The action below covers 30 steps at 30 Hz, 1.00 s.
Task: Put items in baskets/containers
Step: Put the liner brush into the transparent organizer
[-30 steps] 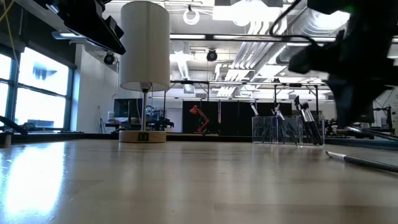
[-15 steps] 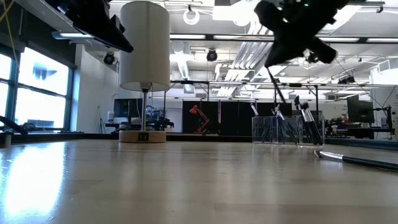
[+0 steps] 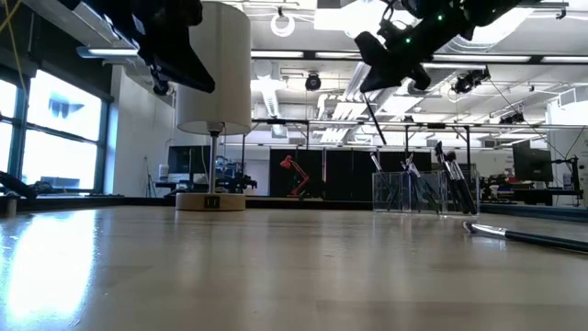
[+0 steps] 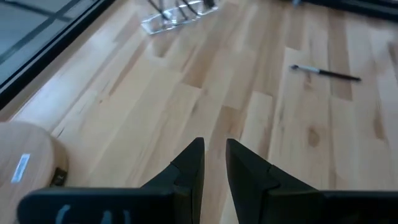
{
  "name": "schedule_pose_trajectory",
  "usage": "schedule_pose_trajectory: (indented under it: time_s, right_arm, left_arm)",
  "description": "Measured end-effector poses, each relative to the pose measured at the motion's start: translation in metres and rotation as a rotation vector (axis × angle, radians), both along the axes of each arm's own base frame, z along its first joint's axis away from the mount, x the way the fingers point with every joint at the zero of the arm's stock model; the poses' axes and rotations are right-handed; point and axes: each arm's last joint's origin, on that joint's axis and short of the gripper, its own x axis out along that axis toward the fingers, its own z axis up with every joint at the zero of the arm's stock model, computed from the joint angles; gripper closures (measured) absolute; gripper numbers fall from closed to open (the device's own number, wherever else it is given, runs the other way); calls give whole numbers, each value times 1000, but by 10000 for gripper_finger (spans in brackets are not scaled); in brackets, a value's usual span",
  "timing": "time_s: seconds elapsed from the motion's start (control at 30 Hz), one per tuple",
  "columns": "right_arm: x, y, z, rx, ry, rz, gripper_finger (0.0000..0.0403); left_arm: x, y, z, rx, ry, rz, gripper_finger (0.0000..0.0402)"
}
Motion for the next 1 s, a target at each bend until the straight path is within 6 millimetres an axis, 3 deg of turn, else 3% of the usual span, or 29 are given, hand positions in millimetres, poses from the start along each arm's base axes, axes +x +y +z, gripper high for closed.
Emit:
schedule_pose_trajectory:
  time_s: [0.2, 0.3, 0.53, 1.0]
  right_arm:
    - [-21, -40, 2, -17, -20, 73, 403]
    - [-28, -47, -13, -26, -75, 108, 403]
    - [-44, -41, -60, -47, -177, 115, 403]
    - [-54, -32, -90, -31, -89, 122, 402]
  left_arm:
    - [0, 7, 0, -46, -15, 73, 338]
    - [0, 8, 0, -39, -20, 110, 338]
    - [-1, 9, 0, -49, -36, 176, 338]
    - [1, 11, 3, -67, -83, 234, 338]
